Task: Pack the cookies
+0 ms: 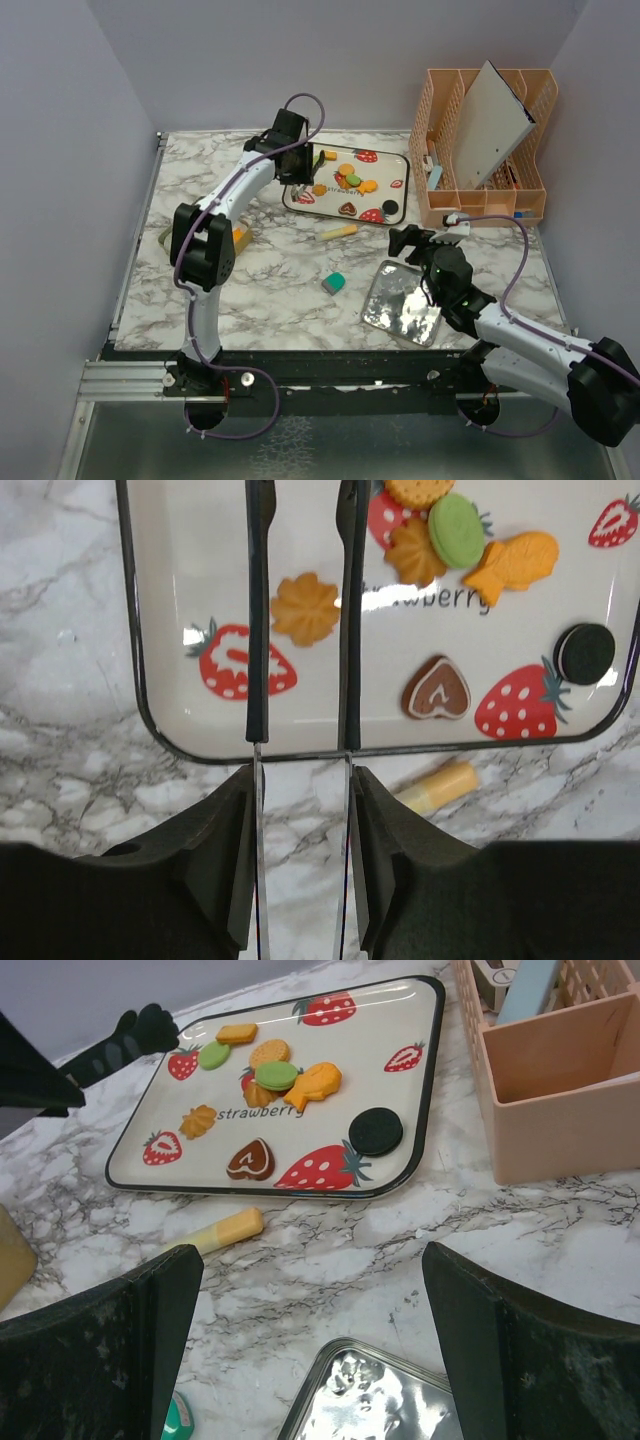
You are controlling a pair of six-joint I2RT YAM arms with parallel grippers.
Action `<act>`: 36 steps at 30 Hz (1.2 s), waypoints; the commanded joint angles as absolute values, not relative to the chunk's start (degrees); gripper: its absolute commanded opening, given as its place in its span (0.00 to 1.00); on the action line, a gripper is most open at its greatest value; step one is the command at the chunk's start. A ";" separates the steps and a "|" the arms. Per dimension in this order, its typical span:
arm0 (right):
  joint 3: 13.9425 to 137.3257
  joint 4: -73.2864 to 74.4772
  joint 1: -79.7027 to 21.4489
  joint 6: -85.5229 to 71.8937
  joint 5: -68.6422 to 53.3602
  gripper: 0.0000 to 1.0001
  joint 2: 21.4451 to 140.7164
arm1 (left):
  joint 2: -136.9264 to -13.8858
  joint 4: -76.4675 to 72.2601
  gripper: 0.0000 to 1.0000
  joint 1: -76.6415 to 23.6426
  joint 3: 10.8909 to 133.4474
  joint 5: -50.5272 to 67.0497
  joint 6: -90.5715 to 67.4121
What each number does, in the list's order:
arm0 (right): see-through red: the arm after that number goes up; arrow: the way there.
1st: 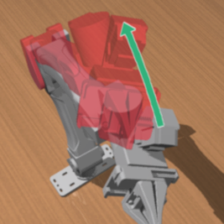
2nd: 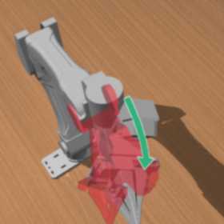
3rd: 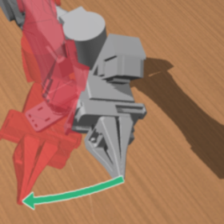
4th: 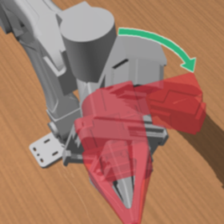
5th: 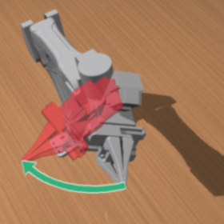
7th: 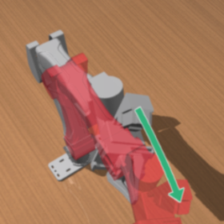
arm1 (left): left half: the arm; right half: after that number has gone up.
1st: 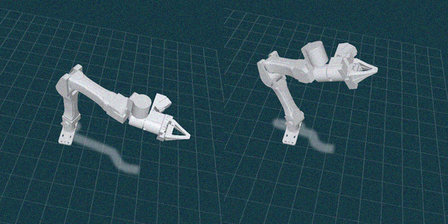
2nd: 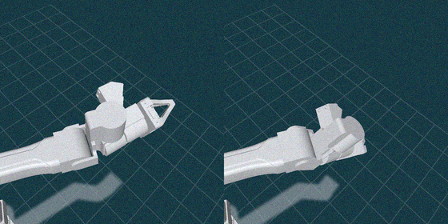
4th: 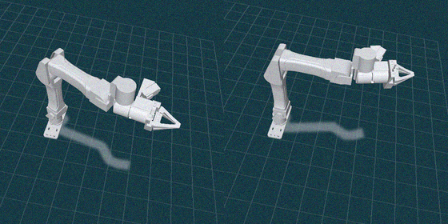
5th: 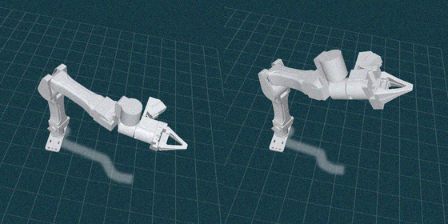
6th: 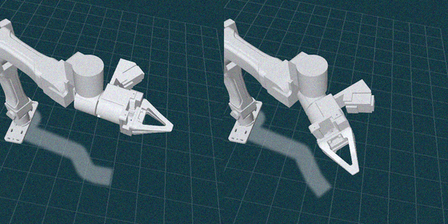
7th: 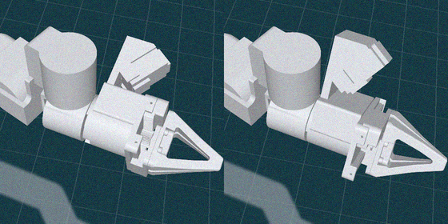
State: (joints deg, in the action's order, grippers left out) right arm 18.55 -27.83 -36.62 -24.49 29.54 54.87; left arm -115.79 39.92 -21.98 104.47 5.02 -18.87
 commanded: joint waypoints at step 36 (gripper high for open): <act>18.02 -29.27 -36.39 -23.64 31.11 1.00 56.38 | -142.42 38.15 0.48 -27.90 133.25 -13.35 -14.32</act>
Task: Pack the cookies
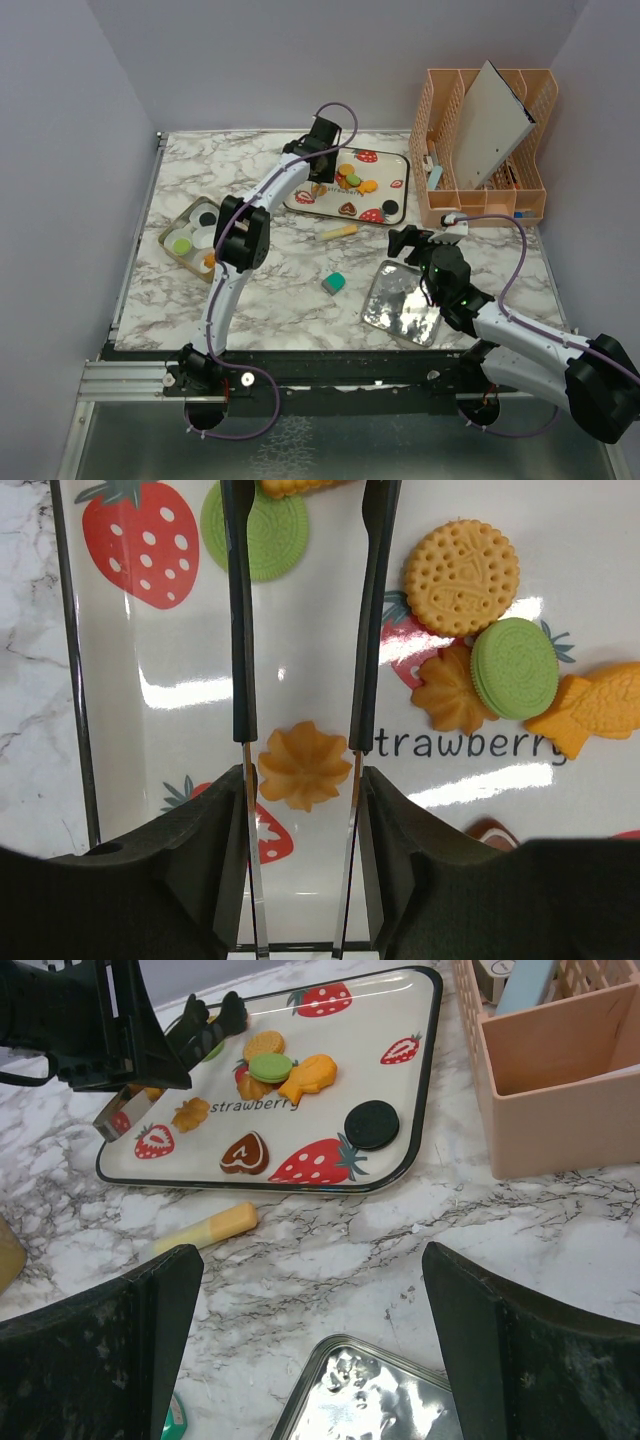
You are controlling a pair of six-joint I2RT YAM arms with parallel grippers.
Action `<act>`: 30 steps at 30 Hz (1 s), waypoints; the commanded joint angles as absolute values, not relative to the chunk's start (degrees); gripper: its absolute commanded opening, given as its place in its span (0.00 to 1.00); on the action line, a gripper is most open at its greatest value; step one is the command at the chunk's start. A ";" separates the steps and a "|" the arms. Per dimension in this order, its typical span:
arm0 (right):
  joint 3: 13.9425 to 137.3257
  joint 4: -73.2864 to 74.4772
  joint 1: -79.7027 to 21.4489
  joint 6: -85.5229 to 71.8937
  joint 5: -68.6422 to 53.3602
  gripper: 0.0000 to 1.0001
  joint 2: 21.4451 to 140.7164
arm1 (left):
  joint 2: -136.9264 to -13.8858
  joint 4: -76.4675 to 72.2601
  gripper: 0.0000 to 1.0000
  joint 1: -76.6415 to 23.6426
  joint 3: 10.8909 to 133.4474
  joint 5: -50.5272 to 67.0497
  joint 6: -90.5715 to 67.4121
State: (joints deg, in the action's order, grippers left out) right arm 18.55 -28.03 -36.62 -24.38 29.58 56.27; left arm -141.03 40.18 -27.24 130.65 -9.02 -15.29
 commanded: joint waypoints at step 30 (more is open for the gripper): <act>18.02 -29.14 -36.39 -23.73 30.76 1.00 55.99 | -124.89 37.85 0.10 -29.79 118.76 -12.72 -17.41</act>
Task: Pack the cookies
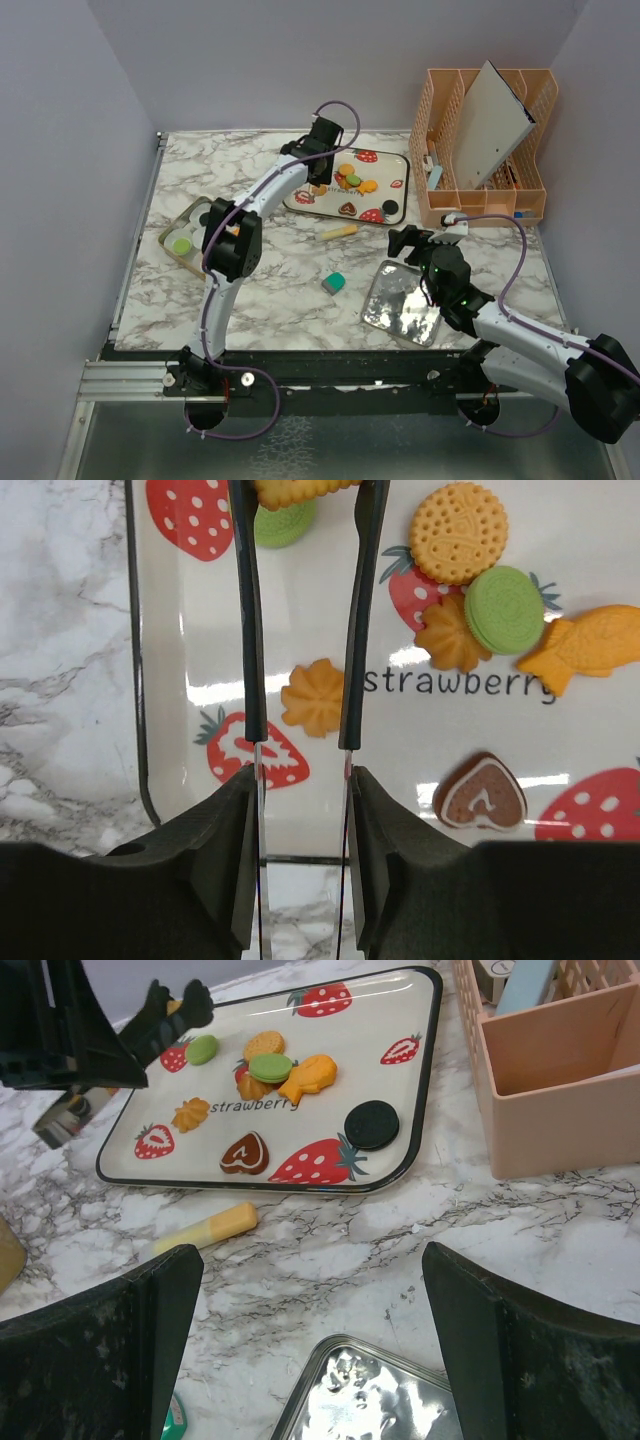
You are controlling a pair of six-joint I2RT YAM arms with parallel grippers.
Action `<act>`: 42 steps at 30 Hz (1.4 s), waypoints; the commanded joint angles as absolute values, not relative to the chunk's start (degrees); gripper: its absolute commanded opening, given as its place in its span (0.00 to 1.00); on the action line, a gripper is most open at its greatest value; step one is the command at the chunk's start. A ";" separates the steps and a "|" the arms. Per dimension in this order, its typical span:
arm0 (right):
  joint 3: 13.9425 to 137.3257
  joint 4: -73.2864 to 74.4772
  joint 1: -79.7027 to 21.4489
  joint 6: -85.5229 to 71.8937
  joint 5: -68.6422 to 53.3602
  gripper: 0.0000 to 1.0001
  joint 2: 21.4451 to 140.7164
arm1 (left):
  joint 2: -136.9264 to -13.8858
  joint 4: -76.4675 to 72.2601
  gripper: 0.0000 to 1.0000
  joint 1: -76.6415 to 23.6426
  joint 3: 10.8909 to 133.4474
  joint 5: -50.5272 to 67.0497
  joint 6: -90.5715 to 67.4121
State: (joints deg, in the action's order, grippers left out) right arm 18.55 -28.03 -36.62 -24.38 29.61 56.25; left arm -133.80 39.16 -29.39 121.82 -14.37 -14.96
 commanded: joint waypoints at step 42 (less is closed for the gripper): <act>17.62 -29.18 -36.39 -24.26 30.06 1.00 54.78 | -61.80 49.03 0.08 -16.89 58.72 -13.60 -38.41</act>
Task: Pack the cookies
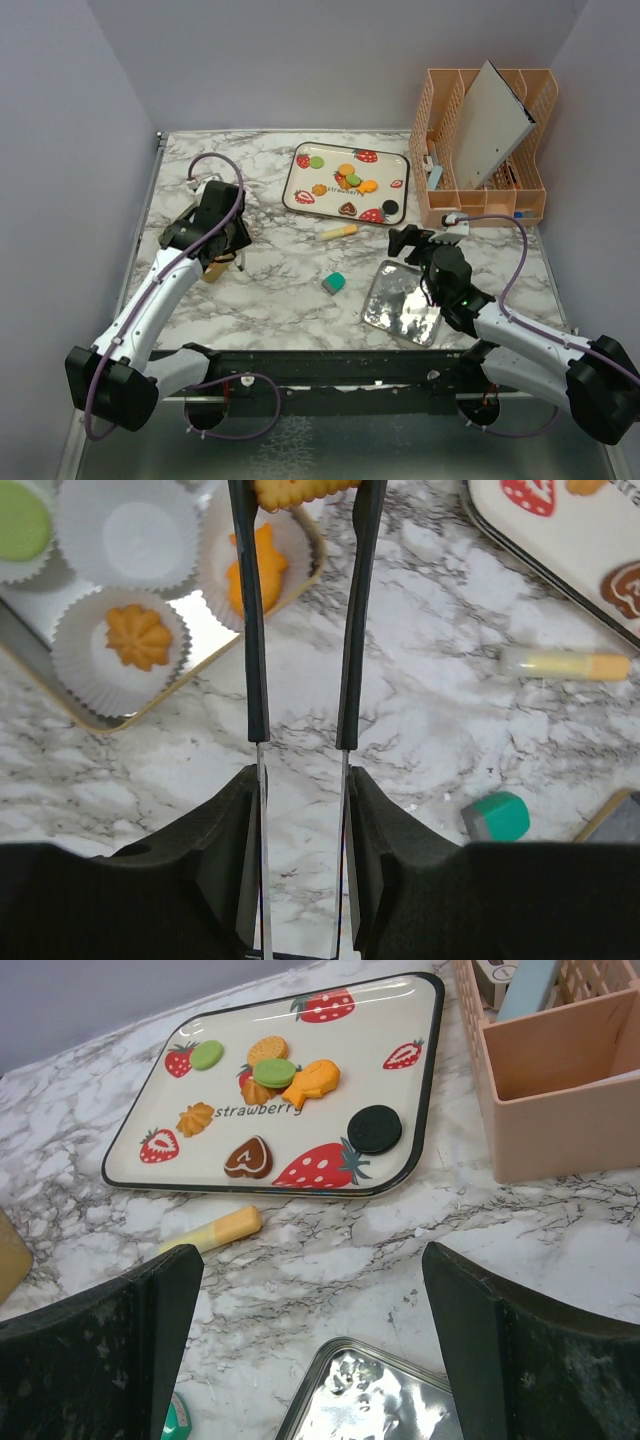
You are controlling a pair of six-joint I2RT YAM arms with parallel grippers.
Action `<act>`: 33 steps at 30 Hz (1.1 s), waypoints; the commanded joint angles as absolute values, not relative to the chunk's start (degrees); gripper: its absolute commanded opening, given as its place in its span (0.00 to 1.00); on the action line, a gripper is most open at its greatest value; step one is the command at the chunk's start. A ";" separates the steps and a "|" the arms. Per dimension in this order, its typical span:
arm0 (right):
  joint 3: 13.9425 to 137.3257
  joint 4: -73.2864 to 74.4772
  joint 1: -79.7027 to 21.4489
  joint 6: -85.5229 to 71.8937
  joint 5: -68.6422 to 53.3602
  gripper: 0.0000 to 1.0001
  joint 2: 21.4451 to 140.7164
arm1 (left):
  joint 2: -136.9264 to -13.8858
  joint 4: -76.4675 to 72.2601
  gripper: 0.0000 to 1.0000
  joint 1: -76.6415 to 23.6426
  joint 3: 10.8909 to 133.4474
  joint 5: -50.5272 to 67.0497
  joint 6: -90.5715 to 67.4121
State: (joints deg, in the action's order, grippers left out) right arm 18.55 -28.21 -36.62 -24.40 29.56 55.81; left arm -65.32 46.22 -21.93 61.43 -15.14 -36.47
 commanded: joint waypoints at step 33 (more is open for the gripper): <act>17.84 -29.44 -36.39 -24.42 29.64 1.00 55.82 | -65.52 44.48 0.18 -4.17 50.14 -8.72 -30.87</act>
